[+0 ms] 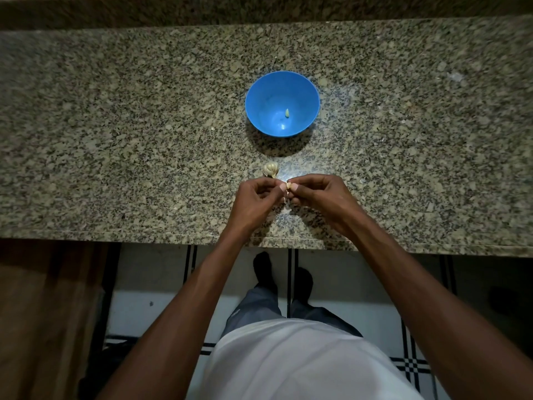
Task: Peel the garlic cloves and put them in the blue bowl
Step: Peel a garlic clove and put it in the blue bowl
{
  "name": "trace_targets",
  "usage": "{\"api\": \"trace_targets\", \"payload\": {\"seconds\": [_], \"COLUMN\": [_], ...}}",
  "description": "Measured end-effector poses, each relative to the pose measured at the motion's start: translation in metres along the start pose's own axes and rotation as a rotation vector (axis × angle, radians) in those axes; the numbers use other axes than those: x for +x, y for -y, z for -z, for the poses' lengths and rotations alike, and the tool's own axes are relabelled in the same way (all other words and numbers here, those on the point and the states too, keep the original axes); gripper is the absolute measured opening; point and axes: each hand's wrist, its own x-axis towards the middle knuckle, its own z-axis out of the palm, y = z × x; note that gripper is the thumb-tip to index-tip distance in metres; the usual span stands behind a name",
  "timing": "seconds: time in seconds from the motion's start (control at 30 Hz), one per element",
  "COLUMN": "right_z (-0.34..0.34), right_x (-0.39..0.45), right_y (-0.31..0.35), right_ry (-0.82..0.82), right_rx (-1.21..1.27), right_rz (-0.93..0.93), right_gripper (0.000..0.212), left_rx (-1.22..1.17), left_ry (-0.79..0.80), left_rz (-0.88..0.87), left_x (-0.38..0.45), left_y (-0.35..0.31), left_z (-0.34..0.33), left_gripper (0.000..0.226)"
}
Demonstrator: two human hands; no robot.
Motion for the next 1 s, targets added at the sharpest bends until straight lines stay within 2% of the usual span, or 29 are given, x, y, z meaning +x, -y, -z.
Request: {"api": "trace_targets", "payload": {"seconds": [0.33, 0.5, 0.57, 0.67, 0.8, 0.9, 1.0], "right_z": [-0.004, 0.000, 0.001, 0.002, 0.001, -0.002, 0.000], "right_x": [-0.005, 0.001, 0.002, 0.003, 0.004, 0.002, 0.000], "right_y": [-0.002, -0.014, -0.018, -0.018, -0.015, -0.011, -0.009], "right_ry": [-0.064, -0.092, -0.105, -0.100, -0.054, -0.045, -0.032], "right_rx": [-0.318, -0.481, -0.431, -0.222, 0.013, 0.014, -0.076], "right_rz": [0.151, 0.182, 0.130, 0.038, -0.033, -0.024, 0.020], "right_gripper": [0.016, 0.010, 0.010, 0.015, 0.023, 0.020, 0.019], "left_rx": [0.107, 0.111, 0.138, 0.175, 0.083, 0.034, 0.021], "left_ry": [-0.131, -0.145, -0.167, -0.194, -0.137, -0.024, -0.061], "left_rz": [0.050, 0.054, 0.077, 0.086, 0.000, -0.004, -0.001], "left_x": [0.005, 0.002, 0.002, 0.000, -0.004, -0.005, -0.003], "left_y": [0.009, 0.010, 0.013, 0.014, 0.010, 0.007, 0.007], "left_z": [-0.014, -0.010, -0.006, -0.002, 0.000, -0.003, -0.005], "left_gripper": [0.013, 0.008, 0.012, 0.022, 0.017, 0.023, 0.018]}}
